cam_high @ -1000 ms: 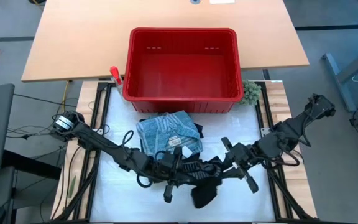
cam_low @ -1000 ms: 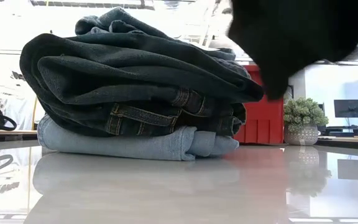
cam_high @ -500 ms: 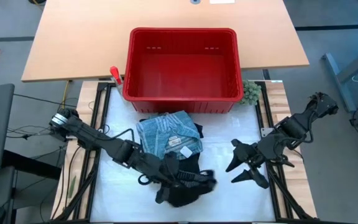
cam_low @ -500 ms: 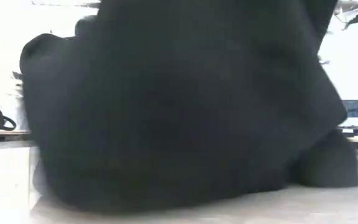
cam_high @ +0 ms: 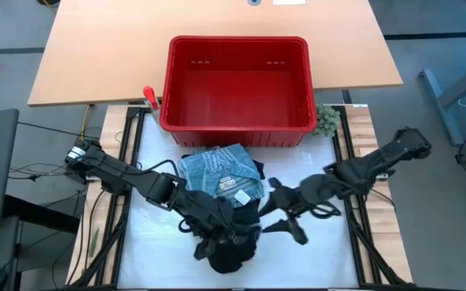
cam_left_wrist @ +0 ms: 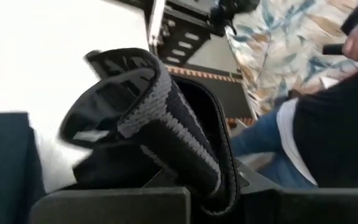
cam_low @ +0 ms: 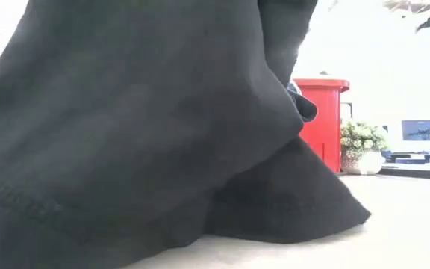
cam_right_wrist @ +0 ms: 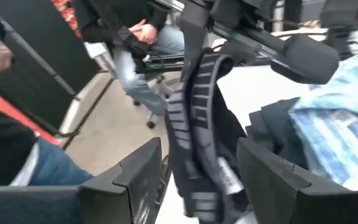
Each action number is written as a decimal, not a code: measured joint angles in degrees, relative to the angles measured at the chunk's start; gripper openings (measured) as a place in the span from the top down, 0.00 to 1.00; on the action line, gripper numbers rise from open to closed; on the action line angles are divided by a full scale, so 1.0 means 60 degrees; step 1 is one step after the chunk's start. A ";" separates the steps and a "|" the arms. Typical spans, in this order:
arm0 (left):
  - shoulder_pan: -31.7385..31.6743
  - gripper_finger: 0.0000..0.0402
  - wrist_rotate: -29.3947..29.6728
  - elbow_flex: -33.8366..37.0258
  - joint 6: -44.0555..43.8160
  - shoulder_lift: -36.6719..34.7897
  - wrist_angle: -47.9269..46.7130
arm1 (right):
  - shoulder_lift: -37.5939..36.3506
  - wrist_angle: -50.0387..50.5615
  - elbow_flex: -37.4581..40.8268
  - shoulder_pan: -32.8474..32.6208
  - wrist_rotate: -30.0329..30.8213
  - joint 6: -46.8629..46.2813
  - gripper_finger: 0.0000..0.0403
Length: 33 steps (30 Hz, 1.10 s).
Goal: Fold Laundry from Bin
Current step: Fold the black underwear
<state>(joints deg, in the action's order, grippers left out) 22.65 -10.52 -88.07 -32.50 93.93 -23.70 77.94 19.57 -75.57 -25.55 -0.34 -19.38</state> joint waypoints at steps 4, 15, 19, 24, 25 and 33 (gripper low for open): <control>-0.0009 1.00 -0.0243 0.0000 -0.0195 0.0000 -0.0359 | 0.0497 -0.0643 0.0000 0.0572 -0.1079 0.0006 0.42; -0.0011 1.00 -0.0457 0.0000 -0.0188 0.0000 -0.0754 | 0.1744 -0.1623 0.0000 0.1311 -0.3061 -0.0519 0.42; -0.0029 1.00 -0.0454 0.0004 -0.0170 0.0000 -0.1208 | 0.2214 -0.1972 0.0004 0.1565 -0.3928 -0.0841 0.42; -0.0029 1.00 -0.0453 0.0006 -0.0129 0.0000 -0.1386 | 0.2501 -0.2312 0.0004 0.1658 -0.4007 -0.0468 0.42; -0.0029 1.00 -0.0453 0.0004 -0.0118 0.0000 -0.1388 | 0.2565 -0.2513 0.0004 0.1656 -0.4007 -0.0341 0.42; -0.0040 1.00 -0.0447 0.0007 -0.0061 0.0000 -0.1730 | 0.3005 -0.3416 0.0004 0.1525 -0.3956 0.0816 0.42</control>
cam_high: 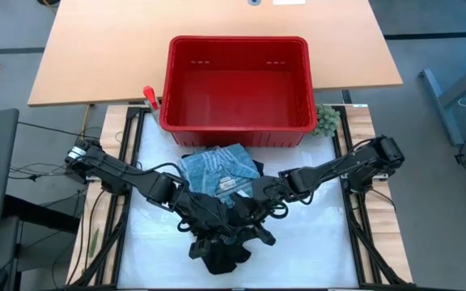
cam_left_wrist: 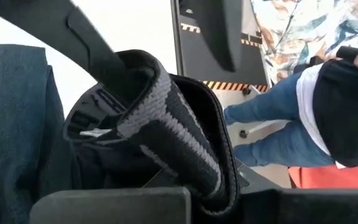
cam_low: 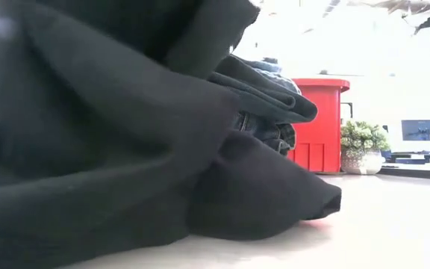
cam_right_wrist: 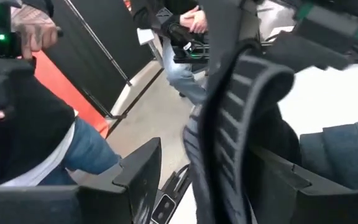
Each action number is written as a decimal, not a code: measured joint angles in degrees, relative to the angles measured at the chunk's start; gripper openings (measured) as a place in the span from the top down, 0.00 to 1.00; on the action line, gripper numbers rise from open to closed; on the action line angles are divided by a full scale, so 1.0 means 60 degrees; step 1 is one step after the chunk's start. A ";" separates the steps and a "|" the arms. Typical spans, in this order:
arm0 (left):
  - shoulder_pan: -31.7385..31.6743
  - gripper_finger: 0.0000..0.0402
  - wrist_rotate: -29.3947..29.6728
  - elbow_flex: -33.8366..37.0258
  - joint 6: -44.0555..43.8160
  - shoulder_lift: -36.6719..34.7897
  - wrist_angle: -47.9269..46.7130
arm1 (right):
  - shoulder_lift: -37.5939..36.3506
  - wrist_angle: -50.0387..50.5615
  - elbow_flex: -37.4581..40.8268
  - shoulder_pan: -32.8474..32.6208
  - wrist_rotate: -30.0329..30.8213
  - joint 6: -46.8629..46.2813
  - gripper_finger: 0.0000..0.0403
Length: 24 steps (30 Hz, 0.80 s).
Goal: Fold Laundry from Bin
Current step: Fold the black underwear
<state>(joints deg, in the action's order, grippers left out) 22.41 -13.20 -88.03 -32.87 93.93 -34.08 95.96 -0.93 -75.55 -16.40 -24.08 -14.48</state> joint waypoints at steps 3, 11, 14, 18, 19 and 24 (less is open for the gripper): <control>0.0000 1.00 -0.0013 0.0004 -0.0003 0.0004 0.0009 | -0.0004 -0.0045 0.0000 0.0007 0.0125 0.0000 0.42; -0.0237 1.00 -0.0427 0.0004 0.0276 -0.0045 -0.0090 | 0.0117 0.0010 -0.0004 -0.0262 0.1483 0.0637 0.42; -0.0383 1.00 -0.1004 0.0004 0.0664 -0.0091 -0.0320 | 0.0160 0.0166 0.0018 -0.0426 0.1747 0.0525 0.42; -0.0386 1.00 -0.1330 0.0004 0.1168 -0.0091 -0.0489 | 0.0140 0.0045 0.0002 -0.0452 0.1792 0.0559 0.42; -0.0382 1.00 -0.1402 0.0004 0.1297 -0.0091 -0.0525 | 0.0144 0.0080 0.0004 -0.0453 0.1792 0.0598 0.42; -0.0478 1.00 -0.1876 0.0004 0.1655 -0.0108 -0.0798 | 0.0157 0.0042 0.0004 -0.0466 0.1791 0.0720 0.42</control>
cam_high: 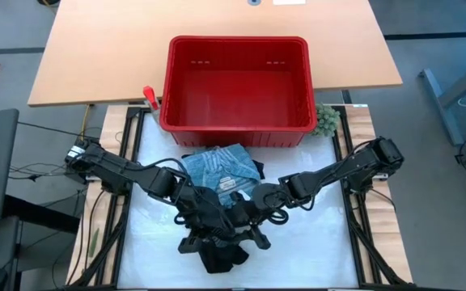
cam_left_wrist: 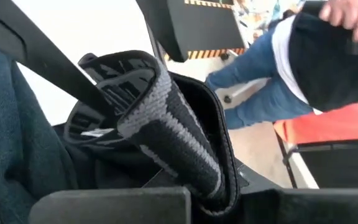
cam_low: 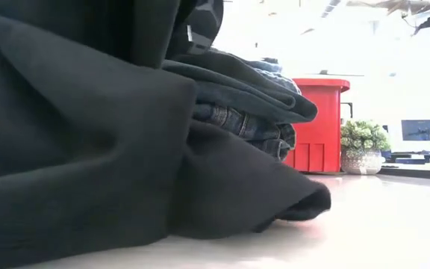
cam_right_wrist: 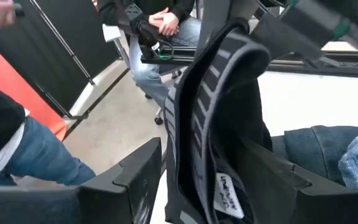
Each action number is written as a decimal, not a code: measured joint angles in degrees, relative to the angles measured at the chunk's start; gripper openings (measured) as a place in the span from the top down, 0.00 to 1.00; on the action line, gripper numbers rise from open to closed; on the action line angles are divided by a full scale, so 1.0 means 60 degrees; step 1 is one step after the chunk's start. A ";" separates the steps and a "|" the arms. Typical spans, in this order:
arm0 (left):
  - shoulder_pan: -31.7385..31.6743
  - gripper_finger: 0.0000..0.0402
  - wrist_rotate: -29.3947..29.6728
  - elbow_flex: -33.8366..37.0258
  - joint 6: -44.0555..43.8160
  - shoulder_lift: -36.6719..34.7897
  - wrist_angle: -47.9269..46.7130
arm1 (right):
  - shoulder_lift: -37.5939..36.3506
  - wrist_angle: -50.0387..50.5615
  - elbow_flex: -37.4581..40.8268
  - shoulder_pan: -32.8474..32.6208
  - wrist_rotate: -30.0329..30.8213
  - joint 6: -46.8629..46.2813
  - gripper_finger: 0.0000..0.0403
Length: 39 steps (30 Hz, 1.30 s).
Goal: Fold Laundry from Bin
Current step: Fold the black underwear
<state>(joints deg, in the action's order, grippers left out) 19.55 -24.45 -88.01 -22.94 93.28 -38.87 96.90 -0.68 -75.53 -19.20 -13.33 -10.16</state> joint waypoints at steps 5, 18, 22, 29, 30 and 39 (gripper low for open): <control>-0.0407 1.00 -0.0567 -0.0066 0.0495 -0.0193 -0.0515 | 0.0000 0.0173 0.0000 0.0004 -0.0006 0.0240 0.42; -0.0698 1.00 -0.0039 -0.0546 0.0952 -0.0220 -0.0494 | -0.0004 0.0279 0.0000 -0.0067 0.1283 0.0667 0.48; -0.0702 1.00 -0.0024 -0.0543 0.0950 -0.0216 -0.0283 | -0.0062 0.0584 0.0000 -0.0202 0.1173 0.0518 0.71; -0.0625 1.00 0.0858 -0.0543 0.0881 -0.0213 0.0937 | -0.1165 0.3340 -0.0642 -0.0424 -0.0069 -0.0653 0.92; -0.0596 1.00 0.1132 -0.0543 0.0875 -0.0139 0.1297 | -0.1366 0.4080 -0.0823 -0.0499 -0.0079 -0.0708 0.92; -0.0758 1.00 0.2664 -0.1949 0.1458 0.2188 0.4263 | -0.2880 1.0031 -0.1694 -0.1573 0.0234 -0.1461 0.93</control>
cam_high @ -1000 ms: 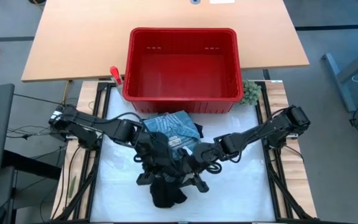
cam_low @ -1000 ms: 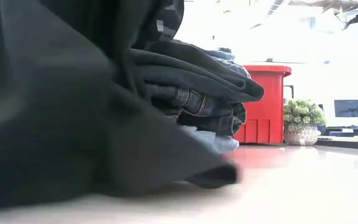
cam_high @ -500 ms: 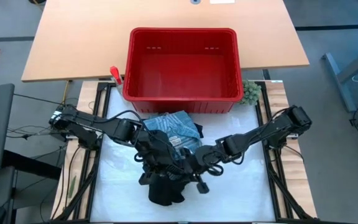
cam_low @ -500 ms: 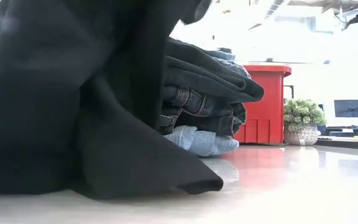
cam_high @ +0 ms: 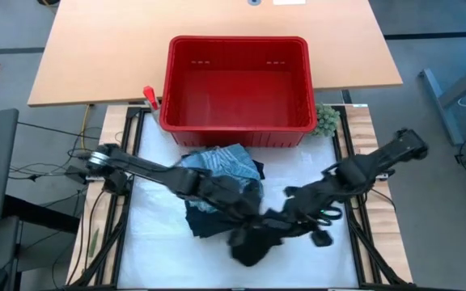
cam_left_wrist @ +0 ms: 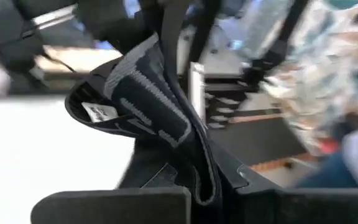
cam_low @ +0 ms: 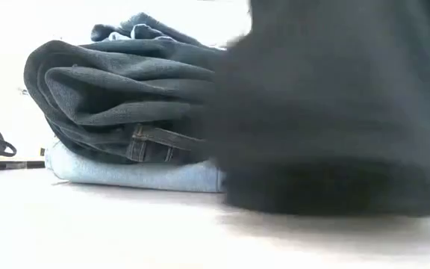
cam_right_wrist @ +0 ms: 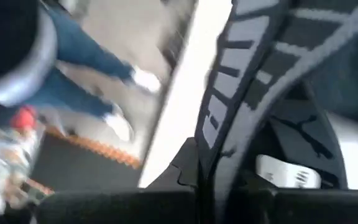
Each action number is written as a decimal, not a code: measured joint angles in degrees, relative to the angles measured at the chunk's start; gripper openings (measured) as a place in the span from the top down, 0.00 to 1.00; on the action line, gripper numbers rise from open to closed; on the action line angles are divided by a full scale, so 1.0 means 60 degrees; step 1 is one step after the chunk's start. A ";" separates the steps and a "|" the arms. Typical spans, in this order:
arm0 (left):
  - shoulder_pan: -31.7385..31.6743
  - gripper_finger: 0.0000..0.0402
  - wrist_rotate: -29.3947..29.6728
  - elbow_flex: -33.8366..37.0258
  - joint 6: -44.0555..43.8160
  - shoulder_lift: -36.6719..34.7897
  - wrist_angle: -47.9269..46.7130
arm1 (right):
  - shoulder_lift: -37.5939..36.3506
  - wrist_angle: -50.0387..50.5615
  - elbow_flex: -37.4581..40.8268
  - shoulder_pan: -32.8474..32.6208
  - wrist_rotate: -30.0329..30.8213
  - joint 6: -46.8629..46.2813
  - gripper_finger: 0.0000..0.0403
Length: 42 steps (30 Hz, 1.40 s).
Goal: Fold Laundry from Bin
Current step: Fold the black underwear
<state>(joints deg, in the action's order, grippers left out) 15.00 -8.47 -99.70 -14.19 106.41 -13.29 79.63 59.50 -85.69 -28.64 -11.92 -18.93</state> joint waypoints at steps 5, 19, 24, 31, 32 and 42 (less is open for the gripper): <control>-0.0983 1.00 0.0573 -0.3630 0.2562 0.1938 -0.1689 | -0.1011 0.3383 -0.0003 0.0035 0.2269 -0.0097 0.93; -0.1698 1.00 0.0332 -0.4096 0.5095 0.2213 -0.1883 | -0.1114 0.4660 -0.0394 -0.1050 0.4618 -0.1911 0.93; -0.0461 1.00 0.0972 -0.2369 0.3883 0.2252 -0.1337 | 0.0192 0.2310 0.1072 -0.2967 0.4290 -0.3752 0.93; 0.1259 1.00 0.2040 0.0790 0.1051 0.2313 0.2203 | 0.2410 -0.1518 0.1732 -0.4252 0.2415 -0.5137 0.93; 0.1359 1.00 0.2074 0.0951 0.0541 0.2312 0.2459 | 0.2601 -0.1897 0.1673 -0.4295 0.2184 -0.5129 0.93; 0.1740 1.00 0.2116 0.1130 -0.2972 0.2856 0.2367 | 0.2837 -0.2098 0.2044 -0.3182 0.1008 -0.3161 0.93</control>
<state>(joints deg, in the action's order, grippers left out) 25.44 4.23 -92.92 -32.02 123.55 0.91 96.65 46.92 -73.42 -47.73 -5.88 -37.89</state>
